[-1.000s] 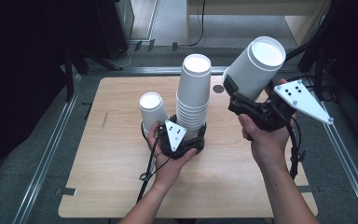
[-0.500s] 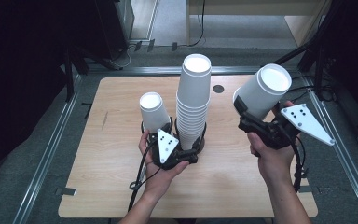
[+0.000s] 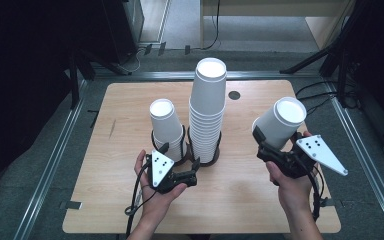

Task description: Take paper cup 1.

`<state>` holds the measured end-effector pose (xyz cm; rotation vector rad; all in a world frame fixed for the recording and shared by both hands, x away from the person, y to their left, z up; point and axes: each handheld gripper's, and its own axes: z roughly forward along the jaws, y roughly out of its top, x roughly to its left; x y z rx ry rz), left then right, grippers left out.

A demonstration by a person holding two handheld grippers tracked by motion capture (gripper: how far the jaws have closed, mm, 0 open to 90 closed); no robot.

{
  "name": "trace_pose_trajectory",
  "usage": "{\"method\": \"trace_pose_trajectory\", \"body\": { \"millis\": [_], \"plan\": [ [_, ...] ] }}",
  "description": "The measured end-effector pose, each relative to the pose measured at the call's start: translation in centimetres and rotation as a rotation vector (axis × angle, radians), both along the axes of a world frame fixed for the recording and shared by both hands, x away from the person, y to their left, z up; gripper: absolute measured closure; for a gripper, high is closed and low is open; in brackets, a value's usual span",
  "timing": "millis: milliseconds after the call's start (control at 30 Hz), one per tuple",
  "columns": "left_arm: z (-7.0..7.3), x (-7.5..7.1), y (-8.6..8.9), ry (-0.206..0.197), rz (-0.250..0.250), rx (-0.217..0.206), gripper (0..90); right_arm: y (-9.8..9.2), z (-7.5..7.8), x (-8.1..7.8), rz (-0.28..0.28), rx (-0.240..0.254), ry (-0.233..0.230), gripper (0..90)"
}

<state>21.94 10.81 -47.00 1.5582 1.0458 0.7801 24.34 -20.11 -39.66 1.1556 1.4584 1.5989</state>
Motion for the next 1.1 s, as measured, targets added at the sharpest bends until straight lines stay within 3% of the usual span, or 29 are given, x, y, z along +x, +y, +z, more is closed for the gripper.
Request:
{"method": "trace_pose_trajectory", "body": {
  "millis": [67, 100, 200, 400, 433, 533, 567, 867, 1000, 1100],
  "plan": [
    [-0.1, 0.0, 0.4, 0.005, 0.003, 0.009, 0.0, 0.1, -0.7, 0.0, 0.002, -0.015, 0.017, 14.0],
    [-0.2, -0.2, 0.9, 0.009, 0.011, -0.007, 0.0, 0.2, -1.2, 0.0, 0.0, -0.03, 0.032, 14.0],
    [-0.5, -0.4, 1.4, 0.014, 0.015, -0.004, 0.0, 0.2, -1.6, -0.2, 0.008, -0.028, 0.035, 14.0],
    [-1.0, -0.3, 2.6, 0.036, 0.019, -0.01, 0.0, 1.0, -3.9, -0.6, 0.003, -0.135, 0.053, 13.9],
    [-1.0, -0.3, 2.6, 0.036, 0.019, -0.01, 0.0, 1.0, -3.9, -0.6, 0.003, -0.135, 0.053, 13.9],
    [-1.0, -0.4, 2.6, 0.048, 0.0, -0.014, 0.0, 1.5, -5.2, -0.7, -0.001, -0.209, 0.057, 13.8],
    [-1.0, -0.4, 2.6, 0.048, 0.0, -0.014, 0.0, 1.5, -5.2, -0.7, -0.001, -0.209, 0.057, 13.8],
    [-1.3, -0.4, 2.0, 0.072, -0.054, -0.013, 0.0, 2.8, -6.6, -0.8, -0.004, -0.359, 0.011, 13.6],
    [-1.1, -0.5, 2.0, 0.072, -0.062, -0.022, 0.0, 3.1, -7.0, -0.8, -0.008, -0.392, 0.006, 13.6],
    [-0.9, -0.6, 2.0, 0.069, -0.076, -0.024, 0.0, 3.7, -7.6, -1.0, -0.017, -0.464, -0.021, 13.5]
  ]
}}
